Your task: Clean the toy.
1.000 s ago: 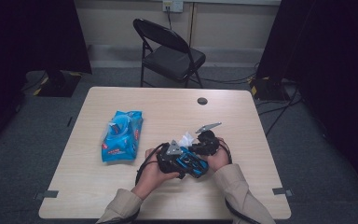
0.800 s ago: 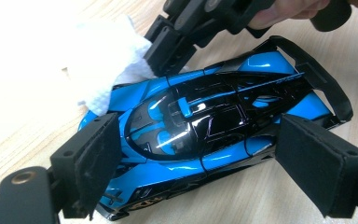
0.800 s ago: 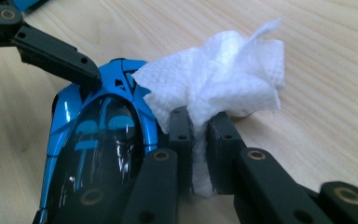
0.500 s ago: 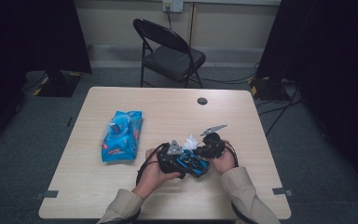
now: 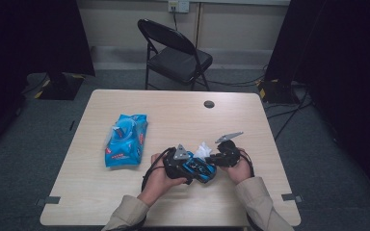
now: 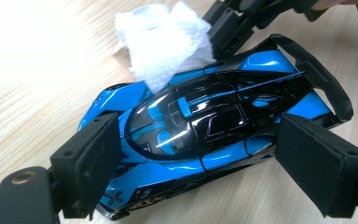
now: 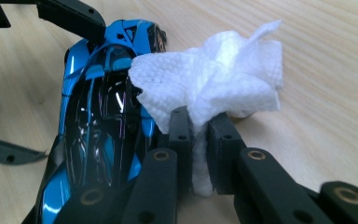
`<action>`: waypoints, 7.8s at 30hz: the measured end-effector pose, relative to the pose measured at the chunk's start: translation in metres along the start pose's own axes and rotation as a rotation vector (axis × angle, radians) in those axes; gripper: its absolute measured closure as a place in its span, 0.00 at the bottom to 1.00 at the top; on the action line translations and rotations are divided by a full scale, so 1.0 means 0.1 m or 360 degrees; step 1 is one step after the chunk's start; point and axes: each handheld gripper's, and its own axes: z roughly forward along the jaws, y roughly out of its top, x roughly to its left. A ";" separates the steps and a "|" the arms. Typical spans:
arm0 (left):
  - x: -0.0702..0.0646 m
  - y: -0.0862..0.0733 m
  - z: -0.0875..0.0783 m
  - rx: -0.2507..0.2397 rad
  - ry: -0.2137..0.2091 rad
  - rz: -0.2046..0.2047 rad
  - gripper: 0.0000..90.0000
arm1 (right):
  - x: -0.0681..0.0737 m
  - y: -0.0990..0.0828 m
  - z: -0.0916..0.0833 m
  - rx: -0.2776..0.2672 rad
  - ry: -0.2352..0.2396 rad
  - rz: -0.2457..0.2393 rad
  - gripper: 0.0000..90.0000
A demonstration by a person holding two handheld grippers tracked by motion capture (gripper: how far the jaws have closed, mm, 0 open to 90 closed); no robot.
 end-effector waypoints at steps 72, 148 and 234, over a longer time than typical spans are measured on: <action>-0.05 0.03 0.01 0.0047 0.0027 0.0042 0.16 | 0.03 -0.14 -0.45 -0.0127 -0.0069 0.0009 0.76; -0.02 0.00 0.01 0.0002 0.0015 0.0007 0.17 | 0.02 0.24 0.16 0.0090 0.0005 -0.0004 0.94; -0.05 0.01 0.02 0.0018 0.0035 0.0014 0.16 | 0.19 0.33 0.06 -0.0080 -0.0032 -0.0001 0.93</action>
